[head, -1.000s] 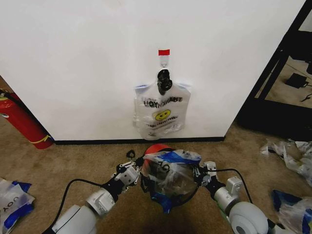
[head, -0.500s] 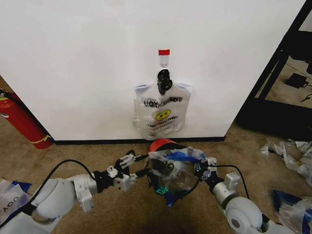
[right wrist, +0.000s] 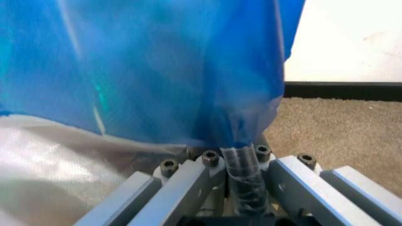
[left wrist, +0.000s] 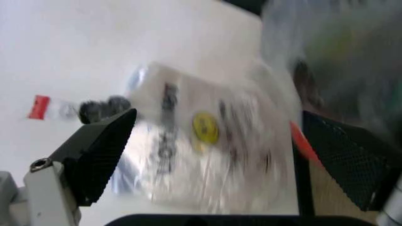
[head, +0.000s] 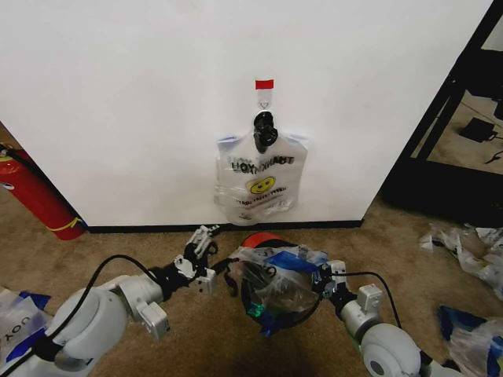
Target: Pick up the garbage bag from the wall and place it over the trash bin.
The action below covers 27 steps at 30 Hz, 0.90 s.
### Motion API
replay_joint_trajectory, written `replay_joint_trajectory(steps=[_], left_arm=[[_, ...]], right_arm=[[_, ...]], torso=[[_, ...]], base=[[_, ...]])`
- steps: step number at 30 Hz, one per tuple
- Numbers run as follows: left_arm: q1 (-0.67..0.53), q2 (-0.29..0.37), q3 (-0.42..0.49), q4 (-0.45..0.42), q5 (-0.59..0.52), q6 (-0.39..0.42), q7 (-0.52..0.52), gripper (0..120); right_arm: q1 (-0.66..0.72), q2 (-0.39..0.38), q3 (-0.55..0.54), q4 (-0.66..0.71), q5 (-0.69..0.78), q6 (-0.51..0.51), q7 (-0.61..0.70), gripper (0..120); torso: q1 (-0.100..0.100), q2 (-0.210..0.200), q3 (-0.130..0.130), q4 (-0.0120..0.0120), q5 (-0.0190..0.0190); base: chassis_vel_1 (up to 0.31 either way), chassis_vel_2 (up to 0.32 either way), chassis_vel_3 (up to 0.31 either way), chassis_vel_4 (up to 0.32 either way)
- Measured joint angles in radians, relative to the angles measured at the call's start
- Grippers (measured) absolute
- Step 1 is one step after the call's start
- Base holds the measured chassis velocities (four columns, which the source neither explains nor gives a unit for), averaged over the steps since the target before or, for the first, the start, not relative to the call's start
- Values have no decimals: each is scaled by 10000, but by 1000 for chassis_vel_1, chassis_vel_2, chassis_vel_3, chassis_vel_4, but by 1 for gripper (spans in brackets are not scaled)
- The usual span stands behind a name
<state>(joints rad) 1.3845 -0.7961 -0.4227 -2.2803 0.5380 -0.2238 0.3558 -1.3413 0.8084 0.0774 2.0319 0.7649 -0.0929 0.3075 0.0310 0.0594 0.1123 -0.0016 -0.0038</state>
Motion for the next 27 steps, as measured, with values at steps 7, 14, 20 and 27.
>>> replay_joint_trajectory(steps=[7, 14, 20, 27], left_arm=[[402, 3, 559, -830, 102, -418, 542, 100], [-1324, 437, 1911, 452, 452, -620, 1220, 100], [-2277, 385, 3475, 1284, -302, -161, 862, 100], [-3687, 94, 4696, 1941, -839, 598, 351, 99]], right_arm=[[135, -44, -141, 155, 119, -690, 571, 0], [605, -528, -414, 269, 987, -1696, 787, 0], [1360, -649, -684, 101, 1693, -2620, 777, 0], [2791, -333, -1673, -287, 1947, -3850, 776, 0]], torso=[[-1, 0, -1, 4, 3], [0, 0, 0, -2, 2], [0, 0, 0, 2, 1], [0, 0, 1, 2, 1]], base=[[0, 0, 0, 0], [0, 0, 0, 0], [0, 0, 0, 0], [0, 0, 0, 0]])
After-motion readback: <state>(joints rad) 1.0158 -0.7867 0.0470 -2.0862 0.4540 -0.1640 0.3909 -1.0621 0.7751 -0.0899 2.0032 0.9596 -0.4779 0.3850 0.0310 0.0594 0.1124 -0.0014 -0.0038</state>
